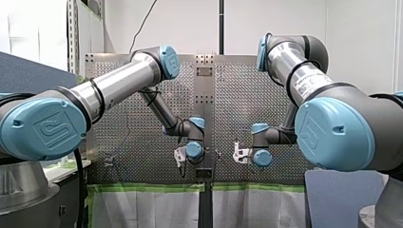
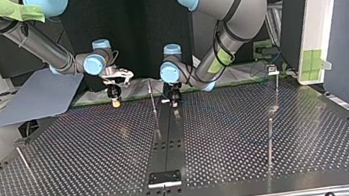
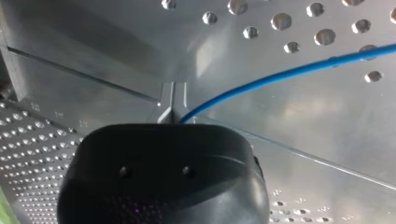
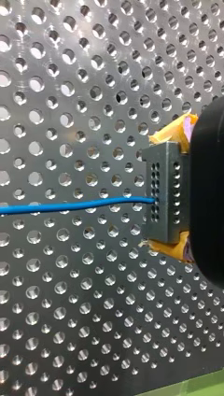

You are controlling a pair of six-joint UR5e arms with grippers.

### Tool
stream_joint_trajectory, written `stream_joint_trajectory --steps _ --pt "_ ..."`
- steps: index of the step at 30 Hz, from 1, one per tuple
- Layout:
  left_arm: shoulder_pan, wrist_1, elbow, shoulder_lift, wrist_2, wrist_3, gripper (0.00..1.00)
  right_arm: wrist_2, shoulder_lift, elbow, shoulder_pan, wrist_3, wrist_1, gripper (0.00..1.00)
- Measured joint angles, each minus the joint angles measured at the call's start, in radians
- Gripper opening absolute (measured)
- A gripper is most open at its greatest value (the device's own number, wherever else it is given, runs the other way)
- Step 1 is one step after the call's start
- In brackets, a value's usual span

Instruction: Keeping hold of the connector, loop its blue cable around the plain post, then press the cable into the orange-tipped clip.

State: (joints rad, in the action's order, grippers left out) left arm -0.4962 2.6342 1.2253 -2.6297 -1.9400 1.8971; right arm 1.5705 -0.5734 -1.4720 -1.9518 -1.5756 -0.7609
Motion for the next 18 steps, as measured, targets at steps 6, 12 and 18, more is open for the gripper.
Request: stream_joint_trajectory --steps 6,12,18 --pt "-0.004 0.001 0.000 0.001 0.003 -0.032 0.48 0.000 0.000 0.000 0.003 0.000 0.002 0.00" --pt "-0.012 0.008 0.001 0.001 0.019 -0.070 0.81 0.000 0.000 0.000 0.005 0.000 0.007 0.00" --pt "-0.024 0.048 0.006 0.002 0.012 -0.117 0.87 0.000 0.000 0.002 0.013 -0.003 0.014 0.00"
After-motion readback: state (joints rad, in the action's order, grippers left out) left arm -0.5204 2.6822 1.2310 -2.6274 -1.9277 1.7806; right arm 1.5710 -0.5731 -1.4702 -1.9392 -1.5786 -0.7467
